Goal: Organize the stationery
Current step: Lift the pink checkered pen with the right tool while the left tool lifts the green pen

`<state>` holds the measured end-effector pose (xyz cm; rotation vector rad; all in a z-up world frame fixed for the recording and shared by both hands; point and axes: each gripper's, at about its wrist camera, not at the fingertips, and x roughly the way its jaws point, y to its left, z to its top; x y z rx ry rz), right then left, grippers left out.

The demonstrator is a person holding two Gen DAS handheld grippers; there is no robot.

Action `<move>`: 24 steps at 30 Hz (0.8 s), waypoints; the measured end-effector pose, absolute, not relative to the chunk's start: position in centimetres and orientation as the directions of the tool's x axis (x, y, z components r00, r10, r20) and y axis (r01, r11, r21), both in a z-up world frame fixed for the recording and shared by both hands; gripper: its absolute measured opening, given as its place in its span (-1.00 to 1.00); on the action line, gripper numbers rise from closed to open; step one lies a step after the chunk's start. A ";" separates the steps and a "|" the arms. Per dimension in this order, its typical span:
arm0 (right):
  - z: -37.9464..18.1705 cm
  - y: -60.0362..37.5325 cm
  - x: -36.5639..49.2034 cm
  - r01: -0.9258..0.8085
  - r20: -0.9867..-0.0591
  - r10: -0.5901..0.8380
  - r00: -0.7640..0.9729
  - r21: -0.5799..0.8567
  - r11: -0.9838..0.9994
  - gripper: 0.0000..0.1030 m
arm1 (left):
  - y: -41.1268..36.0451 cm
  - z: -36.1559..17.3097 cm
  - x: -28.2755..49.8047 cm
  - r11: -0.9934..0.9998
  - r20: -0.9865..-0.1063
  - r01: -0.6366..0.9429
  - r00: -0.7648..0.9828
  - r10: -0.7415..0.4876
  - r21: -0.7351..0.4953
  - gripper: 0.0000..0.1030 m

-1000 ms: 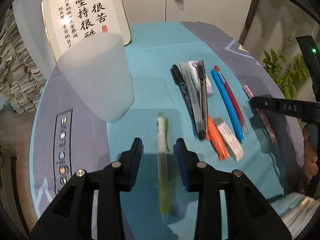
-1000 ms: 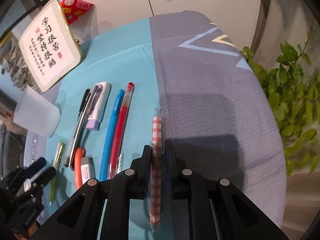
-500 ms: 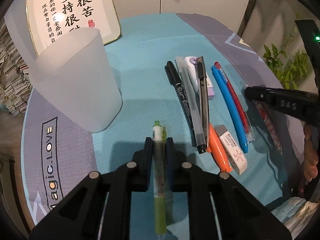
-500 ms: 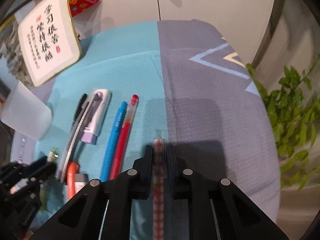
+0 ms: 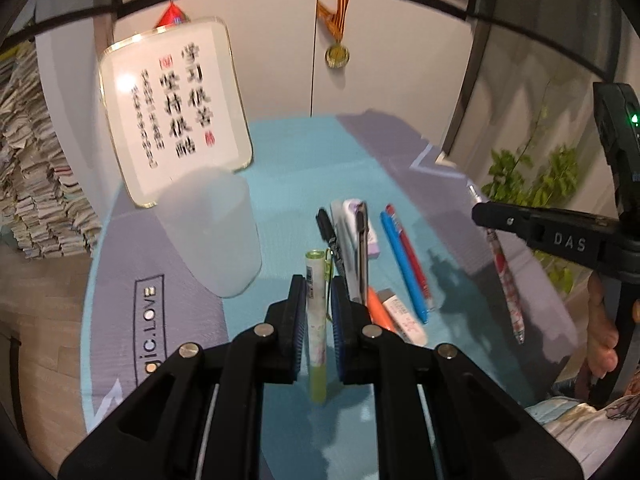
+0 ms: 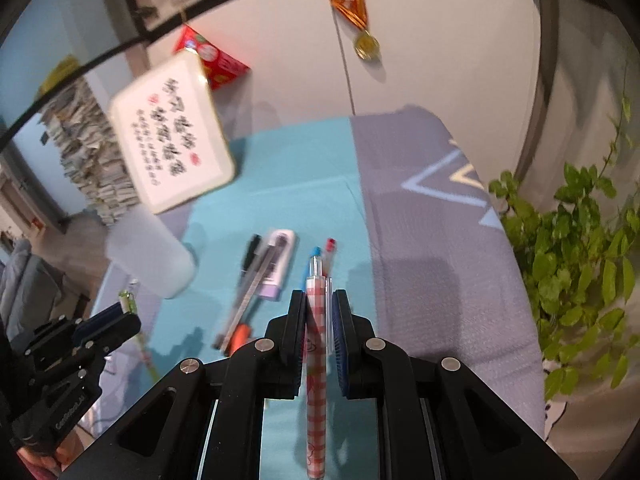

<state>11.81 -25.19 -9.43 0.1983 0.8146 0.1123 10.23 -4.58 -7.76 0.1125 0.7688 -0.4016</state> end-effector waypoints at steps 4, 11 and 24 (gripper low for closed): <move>-8.0 -24.2 10.3 -0.051 -0.679 0.177 0.712 0.202 0.978 -0.73 | -4.3 -6.6 9.2 0.918 -0.657 0.394 0.678 -0.329 -0.053 -0.80; -6.7 -22.7 9.2 -0.090 -0.650 0.199 0.733 0.198 0.976 -0.73 | -2.6 -3.8 8.0 0.928 -0.592 0.367 0.735 -0.331 -0.063 -0.80; -4.1 -18.6 11.3 -0.183 -0.609 0.280 0.742 0.217 0.959 -0.73 | -0.8 0.8 9.7 0.955 -0.475 0.294 0.834 -0.279 -0.045 -0.82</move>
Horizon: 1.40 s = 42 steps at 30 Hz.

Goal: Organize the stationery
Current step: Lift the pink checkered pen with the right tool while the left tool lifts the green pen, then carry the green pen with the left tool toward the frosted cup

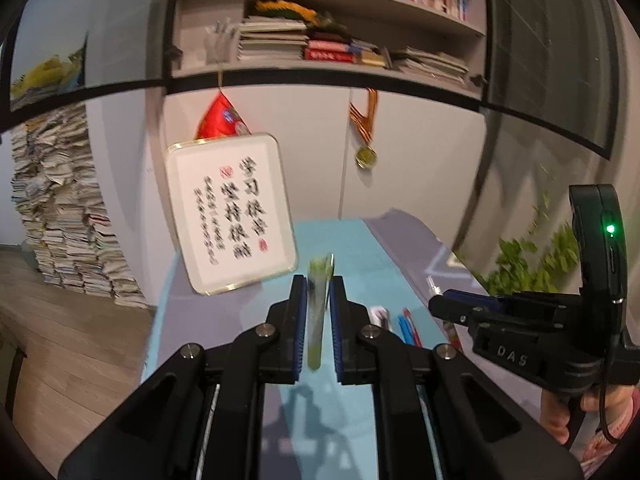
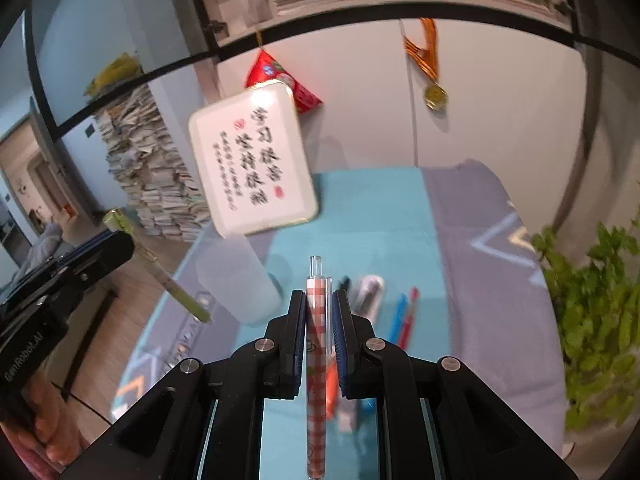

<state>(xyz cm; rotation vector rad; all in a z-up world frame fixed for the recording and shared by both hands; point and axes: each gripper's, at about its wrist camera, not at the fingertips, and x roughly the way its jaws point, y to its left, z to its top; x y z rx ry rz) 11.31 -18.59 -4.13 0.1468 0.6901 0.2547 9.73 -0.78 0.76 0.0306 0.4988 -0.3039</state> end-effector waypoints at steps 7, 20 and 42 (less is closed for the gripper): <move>-0.9 -14.4 14.1 -0.257 -0.545 0.321 0.774 0.193 0.947 -0.73 | 1.3 1.5 12.5 0.967 -0.457 0.244 0.854 -0.249 -0.072 -0.82; -5.7 -18.8 14.2 -0.122 -0.633 0.234 0.737 0.216 0.969 -0.73 | -2.7 -12.0 12.8 0.887 -0.744 0.459 0.612 -0.268 0.058 -0.56; -6.3 -22.2 11.9 -0.092 -0.625 0.248 0.740 0.271 0.958 -0.73 | -1.4 -16.2 16.8 0.882 -0.783 0.471 0.549 -0.292 0.002 -0.80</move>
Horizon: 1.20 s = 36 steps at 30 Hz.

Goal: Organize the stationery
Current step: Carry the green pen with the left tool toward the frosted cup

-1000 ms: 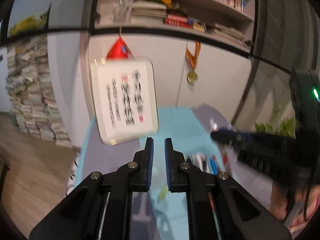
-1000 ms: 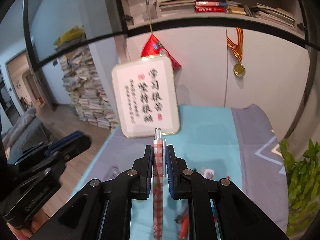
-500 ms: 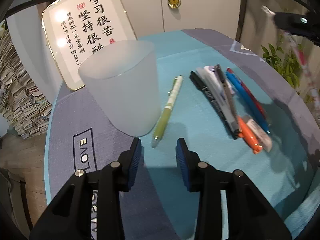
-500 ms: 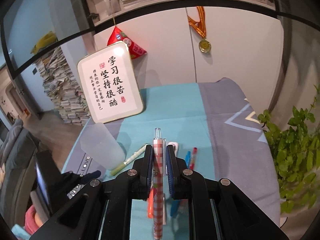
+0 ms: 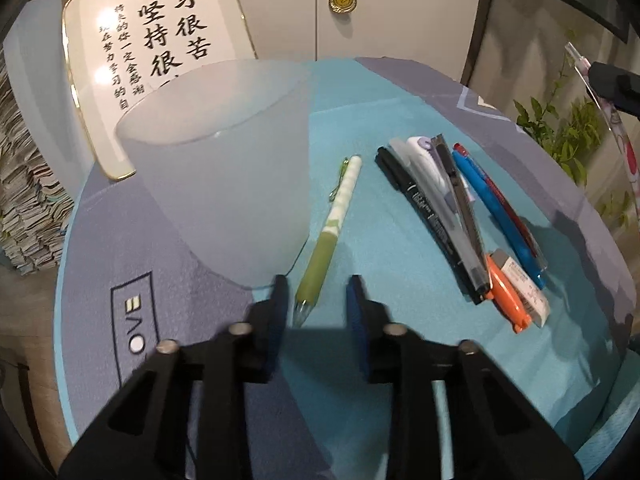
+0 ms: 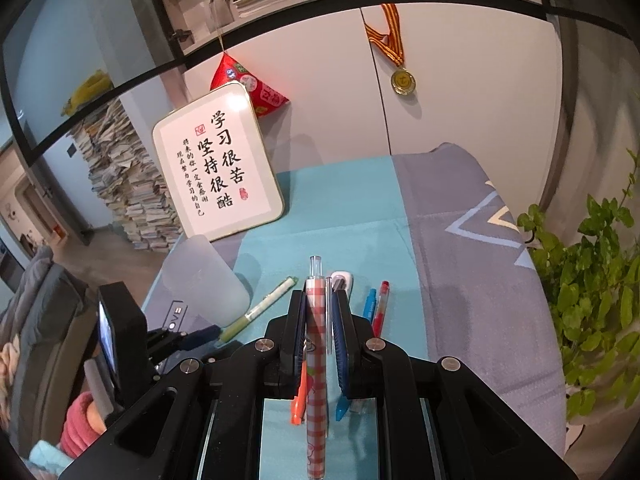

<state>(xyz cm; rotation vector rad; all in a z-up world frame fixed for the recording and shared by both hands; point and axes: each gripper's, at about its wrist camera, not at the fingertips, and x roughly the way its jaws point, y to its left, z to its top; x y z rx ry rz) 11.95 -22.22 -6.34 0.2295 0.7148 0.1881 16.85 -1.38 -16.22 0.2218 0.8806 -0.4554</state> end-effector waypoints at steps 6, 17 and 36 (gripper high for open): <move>-6.5 -22.5 11.5 -0.091 -0.624 0.257 0.738 0.286 0.954 -0.73 | -2.4 -16.2 15.6 0.870 -0.796 0.492 0.518 -0.313 -0.022 -0.84; -7.2 -22.5 10.9 -0.104 -0.635 0.282 0.719 0.303 0.947 -0.73 | -2.6 -14.2 6.3 0.803 -0.815 0.581 0.524 -0.247 0.130 0.05; -7.6 -24.8 10.1 -0.067 -0.632 0.277 0.724 0.335 0.940 -0.73 | -6.4 -12.8 13.8 0.823 -0.817 0.568 0.482 -0.317 0.016 -0.76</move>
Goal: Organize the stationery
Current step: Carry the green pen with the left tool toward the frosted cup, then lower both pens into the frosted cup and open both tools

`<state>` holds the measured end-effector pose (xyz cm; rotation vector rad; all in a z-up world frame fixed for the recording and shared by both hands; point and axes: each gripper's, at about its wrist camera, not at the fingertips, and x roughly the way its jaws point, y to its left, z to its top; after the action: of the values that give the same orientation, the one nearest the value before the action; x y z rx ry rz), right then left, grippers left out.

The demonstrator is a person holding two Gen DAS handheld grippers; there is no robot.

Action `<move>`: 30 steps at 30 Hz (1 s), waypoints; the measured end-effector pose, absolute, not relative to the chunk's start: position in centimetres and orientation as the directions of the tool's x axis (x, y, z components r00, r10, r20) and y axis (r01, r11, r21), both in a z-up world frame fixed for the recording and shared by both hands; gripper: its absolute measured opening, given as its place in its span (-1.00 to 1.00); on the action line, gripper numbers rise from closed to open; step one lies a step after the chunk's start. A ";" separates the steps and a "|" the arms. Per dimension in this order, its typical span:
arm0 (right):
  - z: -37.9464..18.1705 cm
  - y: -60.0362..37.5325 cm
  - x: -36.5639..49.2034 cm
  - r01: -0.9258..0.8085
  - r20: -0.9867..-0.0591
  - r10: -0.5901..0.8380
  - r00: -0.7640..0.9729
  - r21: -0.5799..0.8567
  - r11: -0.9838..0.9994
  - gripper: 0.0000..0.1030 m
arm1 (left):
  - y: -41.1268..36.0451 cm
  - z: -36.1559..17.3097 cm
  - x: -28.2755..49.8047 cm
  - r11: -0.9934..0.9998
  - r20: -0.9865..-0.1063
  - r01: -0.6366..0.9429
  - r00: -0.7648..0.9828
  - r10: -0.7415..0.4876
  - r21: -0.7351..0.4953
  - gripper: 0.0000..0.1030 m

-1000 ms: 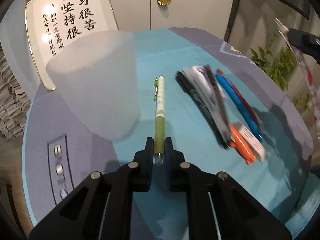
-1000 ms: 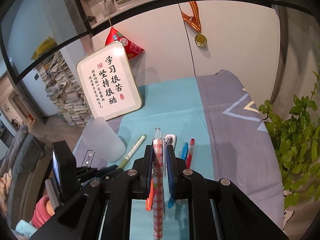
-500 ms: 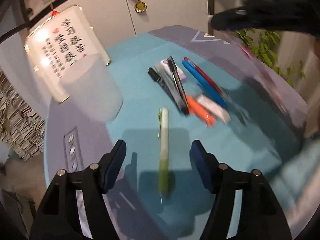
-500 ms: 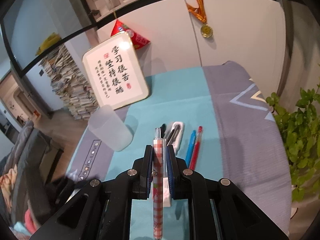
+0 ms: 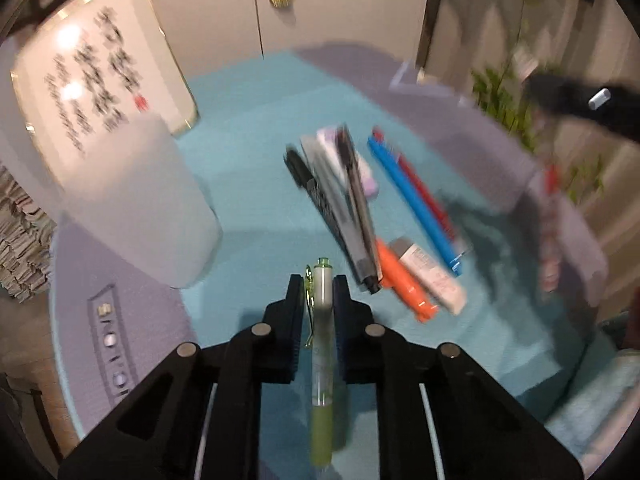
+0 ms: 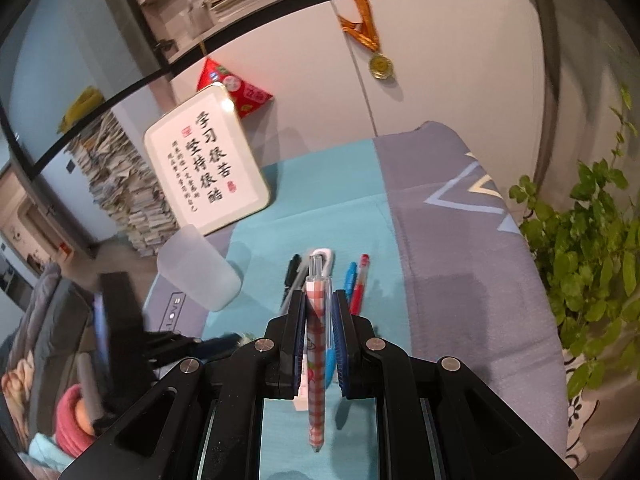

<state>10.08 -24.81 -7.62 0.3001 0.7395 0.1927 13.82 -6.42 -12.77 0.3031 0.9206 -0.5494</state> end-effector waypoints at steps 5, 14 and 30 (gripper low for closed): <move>-6.6 -23.2 10.0 -0.113 -0.615 0.284 0.735 0.303 0.946 -0.73 | -4.0 -6.5 10.8 0.843 -0.693 0.537 0.614 -0.378 0.016 -0.76; -4.4 -19.1 10.9 -0.209 -0.567 0.330 0.755 0.269 0.940 -0.73 | -0.6 -1.3 11.0 0.902 -0.535 0.432 0.760 -0.370 -0.010 -0.76; 0.5 -10.9 18.3 -0.306 -0.428 0.374 0.823 0.220 0.926 -0.73 | 3.9 0.2 19.9 0.956 -0.390 0.174 0.884 -0.257 -0.236 -0.76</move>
<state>18.31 -10.94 0.49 0.1444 0.4845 0.3628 19.90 3.89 0.25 -0.1972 0.4314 -0.2261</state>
